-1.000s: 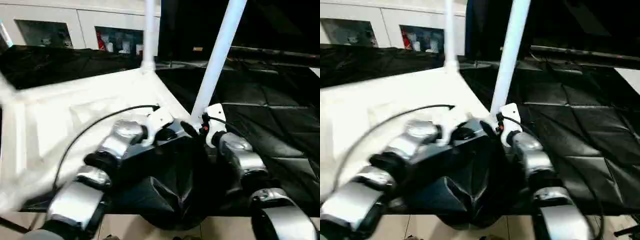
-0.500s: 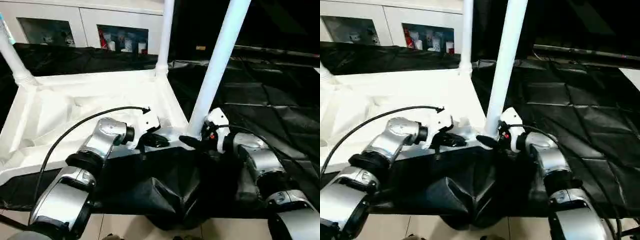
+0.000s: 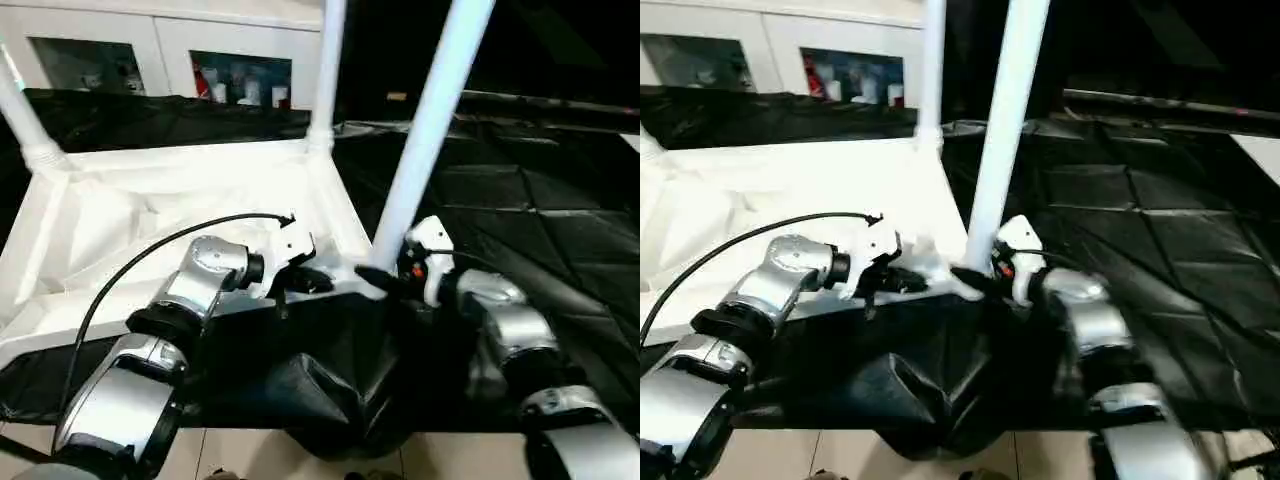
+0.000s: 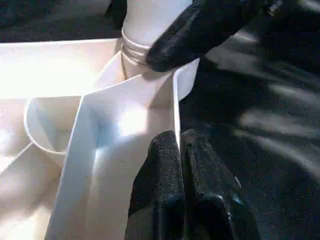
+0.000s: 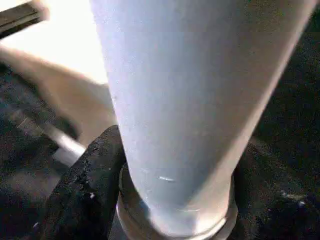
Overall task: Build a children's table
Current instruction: Rotate leg to tighten
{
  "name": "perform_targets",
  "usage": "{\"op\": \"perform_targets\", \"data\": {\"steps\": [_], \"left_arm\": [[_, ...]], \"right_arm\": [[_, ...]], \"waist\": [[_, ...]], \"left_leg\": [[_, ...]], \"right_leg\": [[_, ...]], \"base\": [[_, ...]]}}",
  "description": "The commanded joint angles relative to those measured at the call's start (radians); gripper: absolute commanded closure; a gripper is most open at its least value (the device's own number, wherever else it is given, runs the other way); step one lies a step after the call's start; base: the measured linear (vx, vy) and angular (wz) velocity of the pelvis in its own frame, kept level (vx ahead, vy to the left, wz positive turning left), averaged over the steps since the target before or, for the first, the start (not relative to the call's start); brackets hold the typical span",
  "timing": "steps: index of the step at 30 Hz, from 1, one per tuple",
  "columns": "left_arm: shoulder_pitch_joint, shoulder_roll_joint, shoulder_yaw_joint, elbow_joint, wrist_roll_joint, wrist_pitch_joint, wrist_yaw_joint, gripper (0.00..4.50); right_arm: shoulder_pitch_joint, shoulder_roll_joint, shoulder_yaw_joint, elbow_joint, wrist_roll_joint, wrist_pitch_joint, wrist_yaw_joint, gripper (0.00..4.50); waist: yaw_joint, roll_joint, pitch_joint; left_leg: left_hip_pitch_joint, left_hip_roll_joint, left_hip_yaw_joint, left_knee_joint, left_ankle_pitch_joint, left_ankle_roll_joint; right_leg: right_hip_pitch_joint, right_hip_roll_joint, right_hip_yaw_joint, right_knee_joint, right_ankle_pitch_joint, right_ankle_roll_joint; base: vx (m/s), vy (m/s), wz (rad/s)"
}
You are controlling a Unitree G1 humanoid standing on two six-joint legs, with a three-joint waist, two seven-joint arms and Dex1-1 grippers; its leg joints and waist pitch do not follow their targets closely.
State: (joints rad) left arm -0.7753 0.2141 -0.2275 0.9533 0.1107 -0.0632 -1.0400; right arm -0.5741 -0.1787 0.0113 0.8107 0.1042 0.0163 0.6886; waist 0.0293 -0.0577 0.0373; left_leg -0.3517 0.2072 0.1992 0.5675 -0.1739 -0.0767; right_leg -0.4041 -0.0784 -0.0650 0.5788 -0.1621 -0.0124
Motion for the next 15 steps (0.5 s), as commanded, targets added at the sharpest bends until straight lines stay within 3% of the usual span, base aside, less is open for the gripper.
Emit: {"op": "perform_targets", "data": {"steps": [1,3,7,11,15], "left_arm": [[-0.007,-0.049,0.015,0.039,0.001,0.021,0.102,4.50],[-0.016,-0.075,0.011,0.050,0.009,0.043,0.144,4.50],[-0.034,-0.179,-0.001,0.060,0.015,0.095,0.244,4.50],[-0.037,-0.249,-0.015,0.062,0.012,0.086,0.250,4.50],[-0.039,-0.243,-0.011,0.070,0.015,0.074,0.253,4.50]], "right_arm": [[-0.009,0.025,-0.030,0.054,-0.009,0.041,-0.153,1.78],[-0.020,0.053,-0.055,0.079,-0.002,0.052,-0.247,1.79],[-0.066,0.143,-0.108,0.140,0.013,0.087,-0.484,1.80],[-0.103,0.195,-0.082,0.158,-0.016,0.069,-0.520,1.80],[-0.105,0.183,-0.052,0.158,-0.049,0.026,-0.498,1.80]], "waist": [[-0.004,0.000,-0.047],[-0.004,-0.001,-0.047],[-0.006,0.002,-0.049],[-0.005,0.005,-0.052],[-0.004,0.002,-0.050]], "left_leg": [[0.010,0.028,-0.016,-0.066,-0.306,0.019],[0.011,0.028,-0.018,-0.066,-0.315,0.011],[0.012,0.027,-0.016,-0.066,-0.307,0.007],[0.009,0.024,-0.013,-0.065,-0.298,0.019],[0.008,0.023,-0.013,-0.064,-0.303,0.030]], "right_leg": [[0.032,-0.063,0.040,-0.078,-0.410,-0.175],[0.031,-0.064,0.040,-0.083,-0.443,-0.158],[0.029,-0.061,0.041,-0.081,-0.399,-0.162],[0.032,-0.059,0.041,-0.077,-0.339,-0.168],[0.033,-0.060,0.041,-0.079,-0.357,-0.163]], "base": [[0.000,0.000,0.00],[0.000,0.000,0.00],[0.000,0.000,0.00],[0.000,0.000,0.00],[0.000,0.000,0.00]]}}
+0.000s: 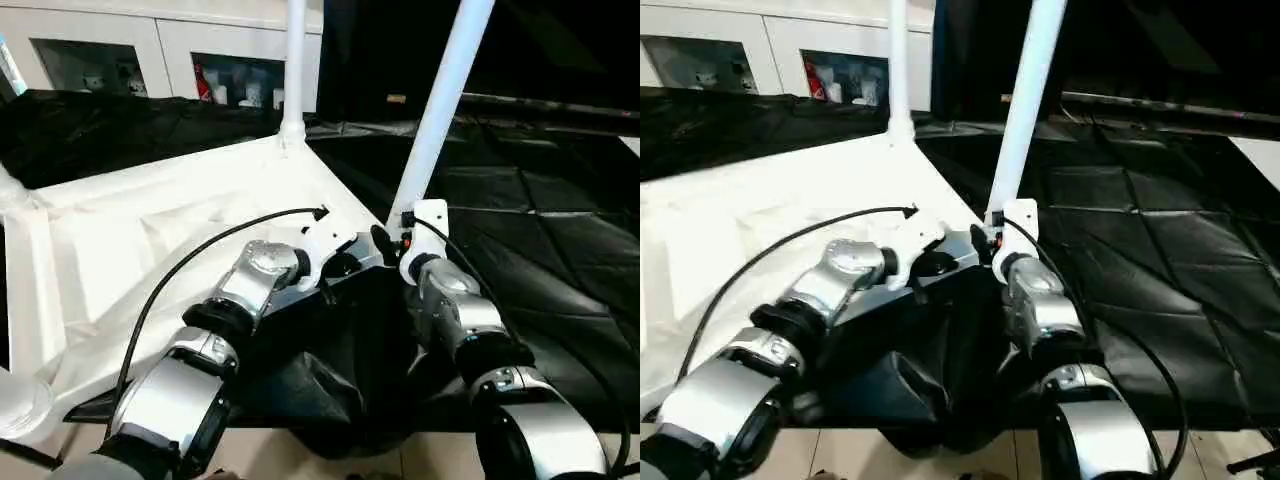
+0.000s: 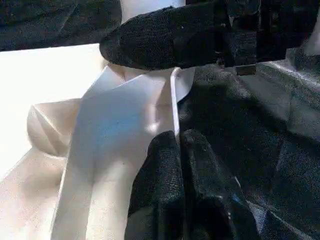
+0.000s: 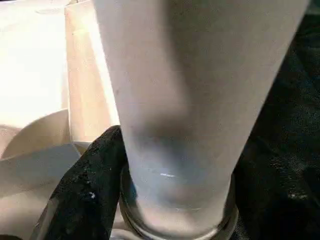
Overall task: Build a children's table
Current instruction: Rotate leg to tighten
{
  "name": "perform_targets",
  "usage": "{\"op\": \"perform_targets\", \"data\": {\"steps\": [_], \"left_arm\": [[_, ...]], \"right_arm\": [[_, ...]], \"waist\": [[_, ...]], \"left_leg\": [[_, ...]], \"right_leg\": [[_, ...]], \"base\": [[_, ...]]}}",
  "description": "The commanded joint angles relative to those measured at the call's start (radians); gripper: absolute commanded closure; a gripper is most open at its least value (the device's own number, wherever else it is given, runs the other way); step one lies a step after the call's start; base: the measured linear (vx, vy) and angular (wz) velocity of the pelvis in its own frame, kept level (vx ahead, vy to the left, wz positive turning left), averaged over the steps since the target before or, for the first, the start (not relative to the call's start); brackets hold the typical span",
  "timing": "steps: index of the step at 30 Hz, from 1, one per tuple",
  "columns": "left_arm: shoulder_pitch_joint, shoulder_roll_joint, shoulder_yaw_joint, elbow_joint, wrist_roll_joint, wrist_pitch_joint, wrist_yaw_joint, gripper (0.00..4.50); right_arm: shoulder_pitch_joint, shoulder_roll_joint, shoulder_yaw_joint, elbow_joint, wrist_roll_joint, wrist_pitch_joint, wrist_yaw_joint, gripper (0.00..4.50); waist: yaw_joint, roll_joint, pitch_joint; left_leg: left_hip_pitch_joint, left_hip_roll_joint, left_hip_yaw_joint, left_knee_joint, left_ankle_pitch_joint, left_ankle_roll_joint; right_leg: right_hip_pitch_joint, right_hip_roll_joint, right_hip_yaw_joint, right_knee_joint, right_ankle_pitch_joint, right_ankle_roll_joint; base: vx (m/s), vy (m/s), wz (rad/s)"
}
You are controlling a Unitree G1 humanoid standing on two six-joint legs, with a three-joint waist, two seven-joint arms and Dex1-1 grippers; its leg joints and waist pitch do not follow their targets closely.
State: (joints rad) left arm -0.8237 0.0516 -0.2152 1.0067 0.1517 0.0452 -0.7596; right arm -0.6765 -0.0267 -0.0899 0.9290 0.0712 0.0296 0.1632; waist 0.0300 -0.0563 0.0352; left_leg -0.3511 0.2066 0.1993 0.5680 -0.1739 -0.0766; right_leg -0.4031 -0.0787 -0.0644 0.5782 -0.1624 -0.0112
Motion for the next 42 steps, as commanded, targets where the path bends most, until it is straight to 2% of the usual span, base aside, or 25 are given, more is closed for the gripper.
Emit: {"op": "perform_targets", "data": {"steps": [1,3,6,9,16,21,23,25,27,29,32,33,39,42], "left_arm": [[0.011,-0.068,-0.021,0.016,-0.027,-0.039,-0.033,4.50],[0.016,-0.051,-0.020,0.014,-0.025,-0.053,-0.046,4.50],[0.029,-0.013,-0.013,0.002,-0.029,-0.067,-0.087,4.50],[0.042,0.023,-0.010,-0.007,-0.032,-0.078,-0.126,4.50],[0.077,0.110,-0.001,-0.049,-0.065,-0.132,-0.288,4.50],[0.093,0.153,-0.013,-0.076,-0.075,-0.137,-0.369,4.50],[0.112,0.185,-0.016,-0.109,-0.094,-0.127,-0.449,4.50],[0.122,0.197,-0.016,-0.131,-0.103,-0.115,-0.483,4.50],[0.125,0.199,-0.015,-0.136,-0.105,-0.112,-0.490,4.50],[0.129,0.204,-0.014,-0.141,-0.105,-0.113,-0.496,4.50],[0.131,0.208,-0.013,-0.144,-0.103,-0.111,-0.492,4.50],[0.132,0.210,-0.014,-0.148,-0.103,-0.109,-0.493,4.50],[0.141,0.209,-0.010,-0.168,-0.102,-0.096,-0.471,4.50],[0.139,0.195,-0.005,-0.164,-0.094,-0.094,-0.428,4.50]], "right_arm": [[0.002,0.022,0.050,0.034,-0.015,0.005,0.045,1.24],[0.008,0.010,0.049,0.026,-0.010,-0.005,0.075,1.10],[0.016,-0.022,0.056,0.014,-0.011,-0.018,0.126,0.82],[0.023,-0.054,0.060,0.002,-0.007,-0.037,0.213,0.82],[0.064,-0.166,0.100,-0.063,0.017,-0.077,0.509,0.82],[0.083,-0.221,0.130,-0.096,0.016,-0.083,0.639,0.82],[0.100,-0.255,0.149,-0.131,0.024,-0.079,0.744,0.82],[0.106,-0.263,0.156,-0.141,0.031,-0.070,0.787,0.82],[0.108,-0.264,0.158,-0.144,0.033,-0.066,0.796,0.82],[0.111,-0.261,0.159,-0.149,0.035,-0.059,0.801,1.15],[0.113,-0.251,0.160,-0.149,0.041,-0.053,0.805,1.27],[0.116,-0.247,0.160,-0.153,0.044,-0.050,0.807,1.51],[0.133,-0.226,0.156,-0.154,0.045,-0.043,0.799,1.78],[0.133,-0.199,0.134,-0.139,0.046,-0.035,0.720,1.81]], "waist": [[-0.005,0.001,-0.048],[-0.004,0.000,-0.049],[-0.003,-0.001,-0.051],[0.000,0.000,-0.052],[0.000,0.002,-0.051],[0.001,0.004,-0.050],[0.004,0.004,-0.050],[0.008,0.008,-0.049],[0.009,0.008,-0.049],[0.010,0.009,-0.049],[0.013,0.009,-0.049],[0.013,0.009,-0.049],[0.016,0.001,-0.049],[0.011,0.000,-0.045]], "left_leg": [[0.008,0.024,-0.013,-0.065,-0.306,0.031],[0.007,0.024,-0.013,-0.065,-0.307,0.036],[0.003,0.025,-0.012,-0.063,-0.271,0.048],[0.002,0.025,-0.009,-0.061,-0.248,0.061],[0.001,0.029,-0.011,-0.062,-0.251,0.076],[0.003,0.031,-0.010,-0.062,-0.262,0.074],[0.001,0.032,-0.010,-0.062,-0.255,0.075],[0.002,0.035,-0.007,-0.062,-0.248,0.074],[0.002,0.036,-0.007,-0.062,-0.248,0.069],[0.003,0.036,-0.007,-0.062,-0.248,0.065],[0.002,0.035,-0.007,-0.062,-0.242,0.062],[0.003,0.035,-0.007,-0.062,-0.244,0.061],[0.002,0.034,-0.007,-0.061,-0.236,0.063],[0.002,0.032,-0.011,-0.065,-0.261,0.051]], "right_leg": [[0.031,-0.059,0.040,-0.080,-0.364,-0.162],[0.032,-0.060,0.040,-0.080,-0.373,-0.156],[0.036,-0.059,0.041,-0.073,-0.309,-0.173],[0.042,-0.060,0.041,-0.068,-0.258,-0.198],[0.044,-0.060,0.040,-0.066,-0.256,-0.216],[0.043,-0.060,0.042,-0.064,-0.259,-0.226],[0.046,-0.060,0.041,-0.063,-0.257,-0.228],[0.045,-0.057,0.039,-0.059,-0.236,-0.238],[0.045,-0.058,0.039,-0.058,-0.236,-0.241],[0.044,-0.058,0.039,-0.058,-0.242,-0.241],[0.045,-0.059,0.039,-0.057,-0.239,-0.238],[0.044,-0.059,0.039,-0.058,-0.243,-0.238],[0.043,-0.061,0.040,-0.058,-0.260,-0.229],[0.039,-0.065,0.040,-0.066,-0.327,-0.208]], "base": [[0.000,0.000,0.00],[0.000,0.000,0.00],[0.000,0.000,0.00],[0.000,0.000,0.00],[0.000,0.000,0.00],[0.000,0.000,0.00],[0.000,0.000,0.00],[0.000,0.000,0.00],[0.000,0.000,0.00],[0.000,0.000,0.00],[0.000,0.000,0.00],[0.000,0.000,0.00],[0.000,0.000,0.00],[0.000,0.000,0.00]]}}
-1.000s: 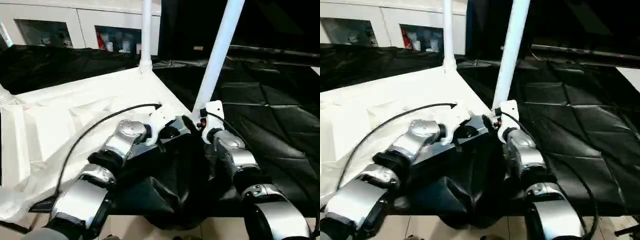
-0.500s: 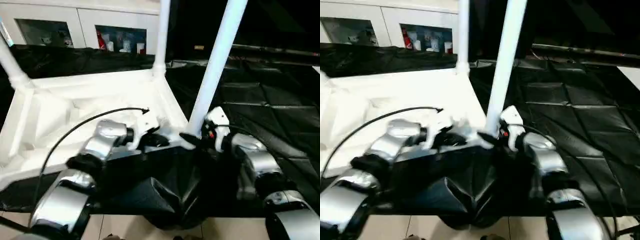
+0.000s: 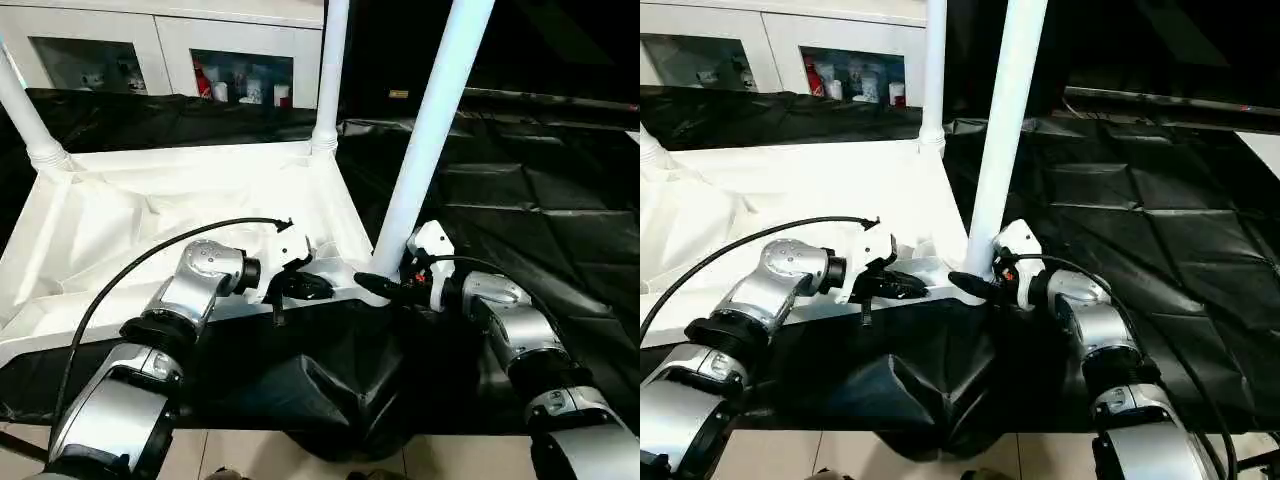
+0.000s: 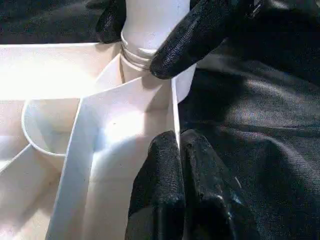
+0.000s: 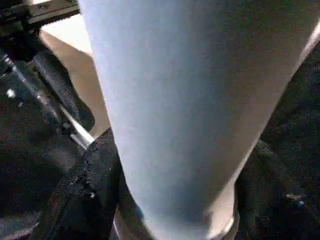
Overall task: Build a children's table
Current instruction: Rotate leg to tighten
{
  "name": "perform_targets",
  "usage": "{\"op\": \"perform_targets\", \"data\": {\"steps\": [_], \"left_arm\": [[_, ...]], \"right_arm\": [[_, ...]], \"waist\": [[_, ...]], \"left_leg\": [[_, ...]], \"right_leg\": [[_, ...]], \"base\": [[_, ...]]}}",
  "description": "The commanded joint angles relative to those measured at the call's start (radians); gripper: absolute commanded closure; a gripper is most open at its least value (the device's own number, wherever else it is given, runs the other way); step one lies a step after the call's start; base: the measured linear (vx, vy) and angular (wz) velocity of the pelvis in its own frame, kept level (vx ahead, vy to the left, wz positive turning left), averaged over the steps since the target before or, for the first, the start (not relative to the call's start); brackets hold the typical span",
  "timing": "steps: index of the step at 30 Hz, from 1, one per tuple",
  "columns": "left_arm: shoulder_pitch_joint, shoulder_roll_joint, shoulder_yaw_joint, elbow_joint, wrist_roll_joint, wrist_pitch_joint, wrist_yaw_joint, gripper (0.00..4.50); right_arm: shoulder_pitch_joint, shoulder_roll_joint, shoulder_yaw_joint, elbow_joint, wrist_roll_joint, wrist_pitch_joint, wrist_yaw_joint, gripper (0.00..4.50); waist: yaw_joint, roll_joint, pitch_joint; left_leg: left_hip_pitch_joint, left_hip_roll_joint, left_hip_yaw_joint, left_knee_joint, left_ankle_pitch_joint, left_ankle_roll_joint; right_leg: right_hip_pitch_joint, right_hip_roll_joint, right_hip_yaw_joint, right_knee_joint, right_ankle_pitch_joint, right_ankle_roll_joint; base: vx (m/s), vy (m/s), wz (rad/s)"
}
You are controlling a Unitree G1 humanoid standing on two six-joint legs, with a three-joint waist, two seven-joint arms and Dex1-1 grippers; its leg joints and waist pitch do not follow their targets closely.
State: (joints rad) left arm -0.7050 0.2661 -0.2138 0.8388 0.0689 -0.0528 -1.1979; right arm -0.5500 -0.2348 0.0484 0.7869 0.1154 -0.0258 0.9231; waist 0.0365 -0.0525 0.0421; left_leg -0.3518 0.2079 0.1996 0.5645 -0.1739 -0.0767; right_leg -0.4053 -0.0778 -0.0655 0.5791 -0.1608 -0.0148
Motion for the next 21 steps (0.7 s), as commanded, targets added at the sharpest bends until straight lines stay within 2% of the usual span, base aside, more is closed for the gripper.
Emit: {"op": "perform_targets", "data": {"steps": [1,2,7,8,10,12,15,18,19,21], "left_arm": [[0.018,-0.027,-0.003,0.007,-0.009,0.009,0.033,4.50],[0.006,-0.057,0.001,0.025,0.003,0.016,0.106,4.50],[-0.016,-0.114,0.008,0.057,0.026,0.045,0.244,4.50],[-0.030,-0.155,0.004,0.076,0.039,0.057,0.310,4.50],[-0.037,-0.183,0.000,0.083,0.046,0.067,0.347,4.50],[-0.038,-0.253,-0.031,0.081,0.063,0.083,0.385,4.50],[-0.033,-0.275,-0.050,0.075,0.070,0.076,0.376,4.50],[-0.033,-0.275,-0.053,0.079,0.077,0.073,0.379,4.50],[-0.034,-0.274,-0.052,0.082,0.079,0.072,0.381,4.50],[-0.034,-0.265,-0.048,0.083,0.076,0.074,0.374,4.50]], "right_arm": [[0.006,0.019,-0.009,0.011,-0.001,0.022,-0.076,1.81],[-0.002,0.055,-0.030,0.044,-0.011,0.032,-0.204,1.81],[-0.015,0.125,-0.081,0.093,-0.009,0.059,-0.440,1.81],[-0.030,0.163,-0.112,0.123,0.003,0.075,-0.553,1.81],[-0.040,0.189,-0.130,0.141,0.007,0.081,-0.623,1.81],[-0.067,0.247,-0.112,0.166,-0.030,0.073,-0.727,1.81],[-0.077,0.269,-0.078,0.167,-0.063,0.038,-0.722,1.81],[-0.079,0.279,-0.085,0.163,-0.046,0.012,-0.695,1.81],[-0.081,0.280,-0.090,0.161,-0.038,0.011,-0.686,1.47],[-0.081,0.274,-0.093,0.154,-0.029,0.008,-0.659,1.12]], "waist": [[0.003,-0.005,-0.052],[-0.003,-0.002,-0.049],[-0.010,-0.002,-0.047],[-0.009,-0.002,-0.049],[-0.008,-0.003,-0.049],[-0.010,-0.002,-0.049],[-0.008,-0.003,-0.051],[-0.007,-0.006,-0.052],[-0.007,-0.005,-0.052],[-0.007,-0.007,-0.051]], "left_leg": [[0.004,0.031,-0.012,-0.062,-0.270,0.048],[0.006,0.031,-0.015,-0.065,-0.286,0.032],[0.014,0.027,-0.018,-0.067,-0.336,0.009],[0.014,0.027,-0.018,-0.066,-0.335,0.008],[0.015,0.025,-0.017,-0.065,-0.333,0.009],[0.014,0.027,-0.017,-0.066,-0.324,0.008],[0.012,0.024,-0.016,-0.065,-0.328,0.013],[0.008,0.024,-0.016,-0.065,-0.325,0.026],[0.008,0.024,-0.016,-0.066,-0.327,0.028],[0.007,0.024,-0.016,-0.066,-0.333,0.030]], "right_leg": [[0.040,-0.065,0.041,-0.069,-0.346,-0.198],[0.035,-0.066,0.043,-0.073,-0.383,-0.185],[0.027,-0.065,0.041,-0.086,-0.470,-0.150],[0.027,-0.065,0.042,-0.086,-0.469,-0.147],[0.026,-0.064,0.042,-0.088,-0.462,-0.143],[0.024,-0.063,0.043,-0.087,-0.444,-0.142],[0.025,-0.062,0.042,-0.086,-0.426,-0.136],[0.029,-0.062,0.042,-0.083,-0.403,-0.138],[0.029,-0.062,0.041,-0.084,-0.404,-0.137],[0.029,-0.062,0.041,-0.085,-0.420,-0.134]], "base": [[0.000,0.000,0.00],[0.000,0.000,0.00],[0.000,0.000,0.00],[0.000,0.000,0.00],[0.000,0.000,0.00],[0.000,0.000,0.00],[0.000,0.000,0.00],[0.000,0.000,0.00],[0.000,0.000,0.00],[0.000,0.000,0.00]]}}
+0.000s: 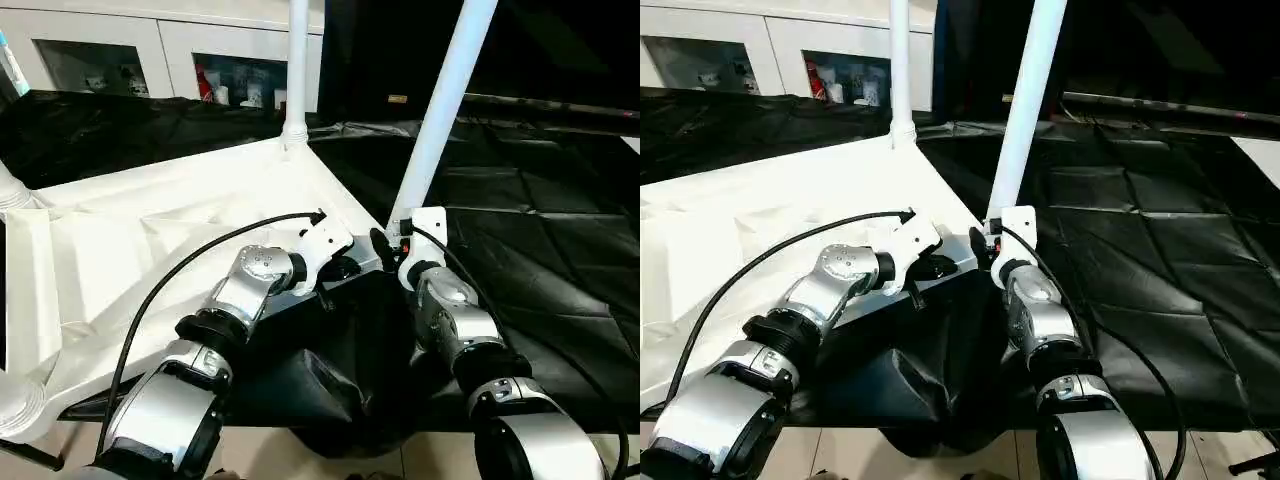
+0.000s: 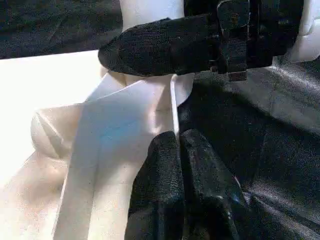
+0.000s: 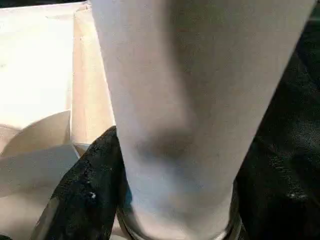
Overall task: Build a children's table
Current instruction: Rotate leg to tighten
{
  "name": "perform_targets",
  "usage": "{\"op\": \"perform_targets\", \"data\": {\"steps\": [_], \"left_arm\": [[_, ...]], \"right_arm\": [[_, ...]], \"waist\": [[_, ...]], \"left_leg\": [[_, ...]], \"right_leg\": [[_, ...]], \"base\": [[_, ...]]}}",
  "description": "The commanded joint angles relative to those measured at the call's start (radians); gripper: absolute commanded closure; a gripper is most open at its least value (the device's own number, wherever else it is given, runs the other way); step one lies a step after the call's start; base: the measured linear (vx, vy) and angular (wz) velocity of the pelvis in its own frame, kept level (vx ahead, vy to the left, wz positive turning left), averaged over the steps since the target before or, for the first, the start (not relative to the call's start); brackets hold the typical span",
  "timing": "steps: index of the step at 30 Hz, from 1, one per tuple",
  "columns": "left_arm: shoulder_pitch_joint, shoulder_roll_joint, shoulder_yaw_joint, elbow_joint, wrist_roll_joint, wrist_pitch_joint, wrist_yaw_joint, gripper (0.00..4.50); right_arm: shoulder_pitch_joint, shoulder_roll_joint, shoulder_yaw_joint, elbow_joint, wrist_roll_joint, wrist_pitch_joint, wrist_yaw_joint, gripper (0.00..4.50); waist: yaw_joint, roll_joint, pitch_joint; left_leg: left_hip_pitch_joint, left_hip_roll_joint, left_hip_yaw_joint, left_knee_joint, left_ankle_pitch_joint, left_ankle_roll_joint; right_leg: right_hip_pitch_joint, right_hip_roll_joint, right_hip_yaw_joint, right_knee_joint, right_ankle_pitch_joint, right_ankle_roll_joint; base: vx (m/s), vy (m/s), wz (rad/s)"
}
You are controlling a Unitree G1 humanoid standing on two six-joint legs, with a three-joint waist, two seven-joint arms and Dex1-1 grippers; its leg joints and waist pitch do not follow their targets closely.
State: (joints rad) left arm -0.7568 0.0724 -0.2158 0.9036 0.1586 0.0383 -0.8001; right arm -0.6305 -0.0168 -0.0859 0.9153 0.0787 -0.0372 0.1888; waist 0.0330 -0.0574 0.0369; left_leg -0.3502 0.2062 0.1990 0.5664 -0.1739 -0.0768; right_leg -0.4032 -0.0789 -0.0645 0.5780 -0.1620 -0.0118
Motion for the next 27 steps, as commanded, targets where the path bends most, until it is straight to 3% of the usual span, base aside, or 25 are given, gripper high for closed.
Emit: {"op": "perform_targets", "data": {"steps": [1,6,9,12,17,19,22,24,27], "left_arm": [[0.019,-0.061,-0.043,0.017,-0.013,-0.013,-0.032,4.50],[0.024,0.007,-0.045,0.008,-0.009,-0.012,-0.112,4.50],[0.035,0.080,-0.066,-0.018,-0.009,-0.040,-0.238,4.50],[0.042,0.107,-0.073,-0.036,-0.017,-0.051,-0.297,4.50],[0.033,0.169,-0.096,-0.047,0.025,-0.073,-0.295,4.50],[0.033,0.164,-0.081,-0.047,0.004,-0.055,-0.310,4.50],[0.034,0.165,-0.078,-0.055,-0.012,-0.039,-0.346,3.95],[0.036,0.168,-0.083,-0.054,-0.016,-0.032,-0.359,3.95],[0.023,0.178,-0.105,-0.017,0.026,-0.036,-0.299,3.59]], "right_arm": [[-0.001,0.049,0.041,0.021,0.011,0.014,0.097,1.10],[0.010,-0.008,0.053,-0.027,0.036,0.022,0.265,0.91],[0.032,-0.095,0.096,-0.079,0.037,0.031,0.447,0.91],[0.043,-0.127,0.112,-0.104,0.035,0.037,0.517,0.91],[0.066,-0.207,0.133,-0.159,0.039,0.058,0.668,0.91],[0.068,-0.214,0.137,-0.163,0.040,0.054,0.674,0.91],[0.068,-0.221,0.138,-0.163,0.037,0.055,0.682,0.81],[0.072,-0.222,0.141,-0.170,0.035,0.058,0.688,0.81],[0.078,-0.220,0.147,-0.184,0.035,0.064,0.702,0.81]], "waist": [[-0.003,-0.001,-0.046],[-0.001,-0.005,-0.048],[0.002,-0.006,-0.049],[0.002,-0.003,-0.050],[0.004,0.001,-0.052],[0.004,-0.001,-0.051],[0.006,-0.002,-0.051],[0.007,0.000,-0.051],[0.005,0.000,-0.053]], "left_leg": [[0.007,0.026,-0.015,-0.068,-0.334,0.032],[-0.001,0.027,-0.015,-0.067,-0.297,0.052],[-0.003,0.028,-0.016,-0.066,-0.277,0.064],[0.001,0.031,-0.013,-0.065,-0.252,0.064],[0.004,0.035,-0.012,-0.063,-0.232,0.070],[0.002,0.034,-0.010,-0.062,-0.228,0.068],[0.003,0.033,-0.011,-0.062,-0.239,0.055],[0.004,0.033,-0.012,-0.062,-0.236,0.052],[0.003,0.033,-0.011,-0.061,-0.224,0.057]], "right_leg": [[0.027,-0.061,0.040,-0.085,-0.424,-0.134],[0.035,-0.062,0.040,-0.078,-0.372,-0.153],[0.041,-0.063,0.040,-0.076,-0.350,-0.164],[0.038,-0.062,0.042,-0.067,-0.281,-0.199],[0.041,-0.059,0.042,-0.054,-0.183,-0.237],[0.043,-0.062,0.042,-0.054,-0.180,-0.245],[0.044,-0.064,0.042,-0.058,-0.229,-0.236],[0.044,-0.064,0.042,-0.058,-0.223,-0.235],[0.045,-0.060,0.042,-0.053,-0.182,-0.239]], "base": [[0.000,0.000,0.00],[0.000,0.000,0.00],[0.000,0.000,0.00],[0.000,0.000,0.00],[0.000,0.000,0.00],[0.000,0.000,0.00],[0.000,0.000,0.00],[0.000,0.000,0.00],[0.000,0.000,0.00]]}}
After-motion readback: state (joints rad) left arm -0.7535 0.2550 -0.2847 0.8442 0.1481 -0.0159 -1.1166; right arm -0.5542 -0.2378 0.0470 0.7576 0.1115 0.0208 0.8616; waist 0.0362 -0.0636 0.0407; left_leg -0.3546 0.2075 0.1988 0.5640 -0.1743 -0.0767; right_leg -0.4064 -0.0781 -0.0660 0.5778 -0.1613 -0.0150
